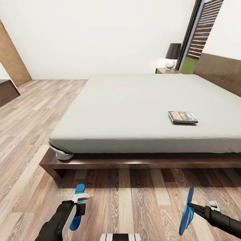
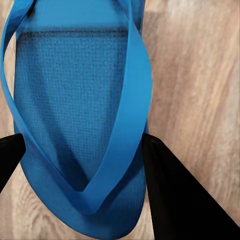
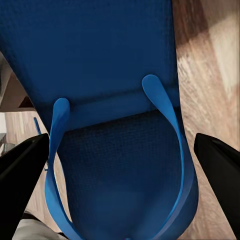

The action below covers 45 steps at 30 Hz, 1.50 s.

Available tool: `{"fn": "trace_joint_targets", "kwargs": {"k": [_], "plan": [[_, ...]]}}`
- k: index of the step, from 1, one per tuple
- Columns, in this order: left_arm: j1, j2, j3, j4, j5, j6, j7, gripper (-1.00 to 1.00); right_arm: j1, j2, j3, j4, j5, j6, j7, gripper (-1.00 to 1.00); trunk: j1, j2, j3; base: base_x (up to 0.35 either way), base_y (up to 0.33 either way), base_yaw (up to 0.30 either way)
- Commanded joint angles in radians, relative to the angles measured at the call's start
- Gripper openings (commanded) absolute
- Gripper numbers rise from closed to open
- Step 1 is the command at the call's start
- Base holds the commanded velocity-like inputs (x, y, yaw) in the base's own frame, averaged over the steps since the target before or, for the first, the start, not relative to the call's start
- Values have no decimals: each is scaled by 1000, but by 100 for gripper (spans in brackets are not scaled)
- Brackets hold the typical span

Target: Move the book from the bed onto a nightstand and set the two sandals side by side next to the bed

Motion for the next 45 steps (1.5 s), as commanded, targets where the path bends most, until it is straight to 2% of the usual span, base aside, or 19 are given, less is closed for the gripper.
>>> {"fn": "trace_joint_targets", "kwargs": {"k": [1,30,45], "plan": [[0,-1,2,-2,3,5,5,-100,0,0,0,0,-6,8,0,-100,0,-1,-5,0,0,0],[0,-1,2,-5,3,3,4,-100,0,0,0,0,-6,8,0,-100,13,-7,-117,0,0,0],[0,1,2,-6,3,-4,3,-100,0,0,0,-1,-6,8,0,-100,13,-7,-117,62,59,0]]}}
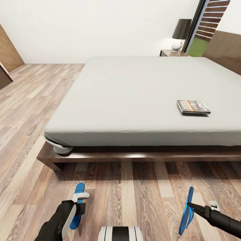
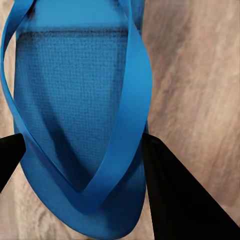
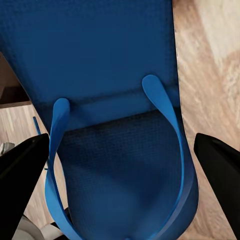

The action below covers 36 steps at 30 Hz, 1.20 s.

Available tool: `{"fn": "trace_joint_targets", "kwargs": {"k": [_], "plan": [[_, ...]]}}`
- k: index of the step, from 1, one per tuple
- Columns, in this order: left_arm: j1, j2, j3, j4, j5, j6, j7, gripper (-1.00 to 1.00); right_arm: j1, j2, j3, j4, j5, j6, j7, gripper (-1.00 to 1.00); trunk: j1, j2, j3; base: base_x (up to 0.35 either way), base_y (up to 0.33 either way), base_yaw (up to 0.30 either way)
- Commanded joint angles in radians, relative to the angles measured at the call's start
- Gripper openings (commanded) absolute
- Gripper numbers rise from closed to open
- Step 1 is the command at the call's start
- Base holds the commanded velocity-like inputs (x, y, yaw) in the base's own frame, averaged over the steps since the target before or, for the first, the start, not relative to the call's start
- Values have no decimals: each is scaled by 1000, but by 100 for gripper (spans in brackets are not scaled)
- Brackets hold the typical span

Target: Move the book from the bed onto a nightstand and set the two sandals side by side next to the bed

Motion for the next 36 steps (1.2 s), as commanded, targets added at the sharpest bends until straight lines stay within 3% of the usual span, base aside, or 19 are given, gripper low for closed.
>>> {"fn": "trace_joint_targets", "kwargs": {"k": [1,12,36], "plan": [[0,-1,2,-1,3,5,4,-100,0,0,-1,0,-5,7,0,-100,0,0,-1,60,47,0],[0,-2,2,-1,3,4,3,-100,0,0,-1,0,-5,6,0,-100,0,0,-1,213,167,0],[0,-2,3,-1,5,4,5,-100,0,0,-1,0,-5,6,0,-100,0,0,-1,57,31,0]]}}
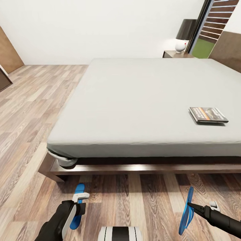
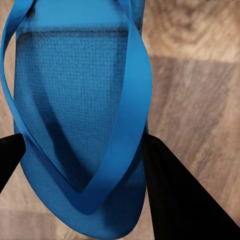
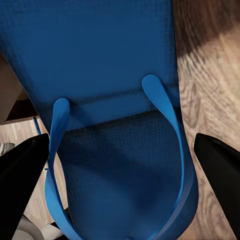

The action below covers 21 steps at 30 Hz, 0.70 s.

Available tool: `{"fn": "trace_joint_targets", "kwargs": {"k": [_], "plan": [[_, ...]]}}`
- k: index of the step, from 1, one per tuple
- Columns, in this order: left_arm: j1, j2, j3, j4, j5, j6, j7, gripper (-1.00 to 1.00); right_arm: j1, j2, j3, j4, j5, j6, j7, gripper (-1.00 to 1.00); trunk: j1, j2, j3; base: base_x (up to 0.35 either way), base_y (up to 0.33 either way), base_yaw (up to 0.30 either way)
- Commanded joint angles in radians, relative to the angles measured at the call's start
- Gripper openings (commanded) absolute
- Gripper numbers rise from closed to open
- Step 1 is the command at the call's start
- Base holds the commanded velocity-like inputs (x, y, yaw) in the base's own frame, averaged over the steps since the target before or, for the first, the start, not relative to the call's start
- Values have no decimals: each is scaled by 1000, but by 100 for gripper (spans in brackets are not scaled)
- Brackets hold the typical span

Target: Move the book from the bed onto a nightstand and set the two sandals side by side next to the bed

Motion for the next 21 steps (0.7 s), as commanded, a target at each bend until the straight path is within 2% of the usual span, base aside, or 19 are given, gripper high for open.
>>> {"fn": "trace_joint_targets", "kwargs": {"k": [1,3,21], "plan": [[0,-1,2,-2,4,5,5,-100,0,0,0,0,-5,7,0,-100,0,0,-1,4,2,0],[0,-1,3,-2,4,6,5,-100,0,0,0,0,-5,7,0,-100,0,0,-1,2,1,0],[0,-1,2,-2,4,6,5,-100,0,0,0,0,-5,8,0,-100,8,-4,-70,0,0,0]]}}
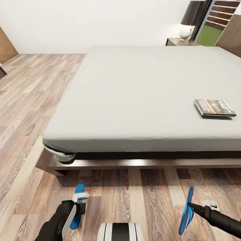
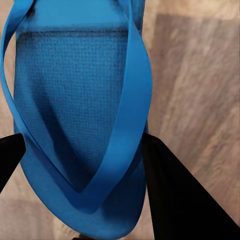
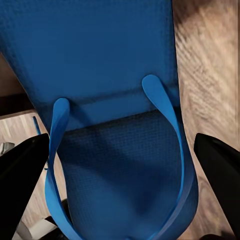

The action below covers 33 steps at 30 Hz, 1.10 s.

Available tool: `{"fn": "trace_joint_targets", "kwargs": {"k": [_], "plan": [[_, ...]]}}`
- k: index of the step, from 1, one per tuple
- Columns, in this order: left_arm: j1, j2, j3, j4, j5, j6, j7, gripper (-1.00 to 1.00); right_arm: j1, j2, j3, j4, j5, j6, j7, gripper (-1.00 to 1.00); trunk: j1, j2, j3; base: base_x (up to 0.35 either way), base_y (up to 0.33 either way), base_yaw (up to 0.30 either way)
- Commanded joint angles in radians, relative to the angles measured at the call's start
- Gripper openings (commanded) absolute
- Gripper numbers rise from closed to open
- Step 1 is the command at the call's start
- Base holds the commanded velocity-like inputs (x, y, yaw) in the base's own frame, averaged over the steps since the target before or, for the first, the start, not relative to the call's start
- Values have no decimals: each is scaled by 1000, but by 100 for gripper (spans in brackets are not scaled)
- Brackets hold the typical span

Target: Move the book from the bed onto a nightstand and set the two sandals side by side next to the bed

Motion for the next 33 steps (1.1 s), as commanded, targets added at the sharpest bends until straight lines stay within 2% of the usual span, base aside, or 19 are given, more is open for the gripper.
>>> {"fn": "trace_joint_targets", "kwargs": {"k": [1,8,10,12,14,17,24,33], "plan": [[0,-1,2,-1,3,5,5,-100,0,-1,0,0,-6,8,0,-100,0,-1,-5,0,0,0],[0,-1,2,-1,2,1,5,-100,0,-1,0,0,-6,7,0,-100,3,-2,-32,0,0,0],[0,-1,1,-1,2,-24,15,-100,0,-1,0,0,-6,7,0,-100,3,-2,-32,0,0,0],[0,-2,-2,-1,1,-57,50,-100,0,-1,0,0,-6,7,0,-100,3,-2,-32,0,0,0],[0,-5,-6,1,1,-92,127,-100,0,-1,0,0,-6,8,0,-100,3,-2,-32,0,0,0],[0,-9,-8,3,3,-109,183,-100,0,-1,0,0,-6,8,0,-100,3,-2,-32,0,0,0],[0,-10,-9,6,3,-112,197,-100,0,-1,0,0,-6,7,0,-100,3,-2,-32,0,0,0],[0,-10,-9,6,3,-112,198,-100,0,-1,0,0,-6,8,0,-100,7,-4,-67,0,0,0]]}}
